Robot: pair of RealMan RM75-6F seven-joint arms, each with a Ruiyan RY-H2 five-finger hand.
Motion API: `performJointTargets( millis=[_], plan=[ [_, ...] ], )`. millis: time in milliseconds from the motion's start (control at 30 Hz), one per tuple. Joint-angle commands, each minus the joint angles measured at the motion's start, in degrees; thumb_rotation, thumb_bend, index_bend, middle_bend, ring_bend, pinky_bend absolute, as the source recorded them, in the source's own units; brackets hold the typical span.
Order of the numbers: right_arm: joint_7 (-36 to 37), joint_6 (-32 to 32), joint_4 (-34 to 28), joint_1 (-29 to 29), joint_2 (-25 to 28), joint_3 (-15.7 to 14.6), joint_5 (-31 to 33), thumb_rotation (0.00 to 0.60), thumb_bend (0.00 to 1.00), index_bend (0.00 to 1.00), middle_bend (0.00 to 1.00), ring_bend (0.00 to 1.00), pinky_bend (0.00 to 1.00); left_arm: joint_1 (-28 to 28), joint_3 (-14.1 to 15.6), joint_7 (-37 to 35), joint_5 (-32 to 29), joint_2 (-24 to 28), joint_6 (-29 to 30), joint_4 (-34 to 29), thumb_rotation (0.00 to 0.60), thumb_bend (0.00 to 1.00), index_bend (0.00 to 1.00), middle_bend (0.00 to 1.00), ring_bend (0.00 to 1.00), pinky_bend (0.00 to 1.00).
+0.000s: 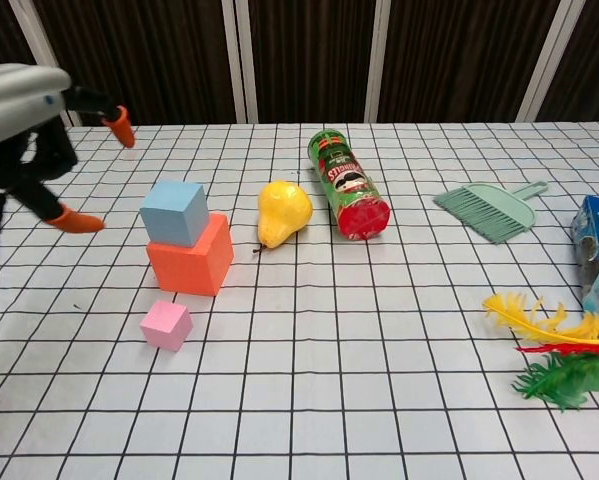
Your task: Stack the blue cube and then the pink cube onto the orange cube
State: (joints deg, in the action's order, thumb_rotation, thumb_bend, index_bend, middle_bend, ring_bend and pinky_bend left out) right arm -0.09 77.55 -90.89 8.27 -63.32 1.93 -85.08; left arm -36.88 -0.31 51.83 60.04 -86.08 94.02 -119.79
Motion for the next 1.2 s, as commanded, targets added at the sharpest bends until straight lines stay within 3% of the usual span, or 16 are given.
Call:
performJointTargets(
  millis=[33,133,267,500,900,1200],
  plan=[
    [-0.3,0.0,-0.2,0.0,0.0,-0.1,-0.1,0.6,0.3,0.18,0.2,0.22,0.19,5.7,7.9,-6.5,7.3,6.4,0.4,-3.3,0.6,0.21,0.31,0.93,0.68,0.77],
    [-0.6,0.1,-0.4,0.0,0.0,-0.1,-0.2,0.6,0.3,0.17,0.2,0.22,0.19,7.3,10.1,-7.1,8.7,6.7,-1.3,-0.8,0.6,0.22,0.32,0.93,0.68,0.77],
    [-0.6,0.1,-0.5,-0.1,0.0,-0.1,0.0,0.6,0.3,0.18,0.2,0.22,0.19,7.5,10.3,-6.5,6.3,4.0,-6.6,3.2,0.6,0.22,0.32,0.93,0.68,0.77],
    [0.1,-0.1,-0.1,0.0,0.1,0.0,0.1,0.6,0.3,0.18,0.2,0.22,0.19,7.9,7.1,-3.1,4.4,-1.6,-9.2,7.7,0.6,0.22,0.31,0.93,0.68,0.77],
    [0.9,-0.3,0.2,0.0,0.2,-0.1,0.0,0.6,0.3,0.17,0.2,0.22,0.19,8.0,3.9,3.0,2.6,-7.5,-10.5,11.4,0.6,0.22,0.29,0.93,0.68,0.77],
    [1.7,-0.1,0.4,-0.1,0.4,-0.1,-0.1,0.6,0.3,0.18,0.2,0.22,0.19,6.5,0.2,8.4,-2.1,-11.3,-13.0,14.2,0.6,0.22,0.28,0.93,0.68,0.77]
  ],
)
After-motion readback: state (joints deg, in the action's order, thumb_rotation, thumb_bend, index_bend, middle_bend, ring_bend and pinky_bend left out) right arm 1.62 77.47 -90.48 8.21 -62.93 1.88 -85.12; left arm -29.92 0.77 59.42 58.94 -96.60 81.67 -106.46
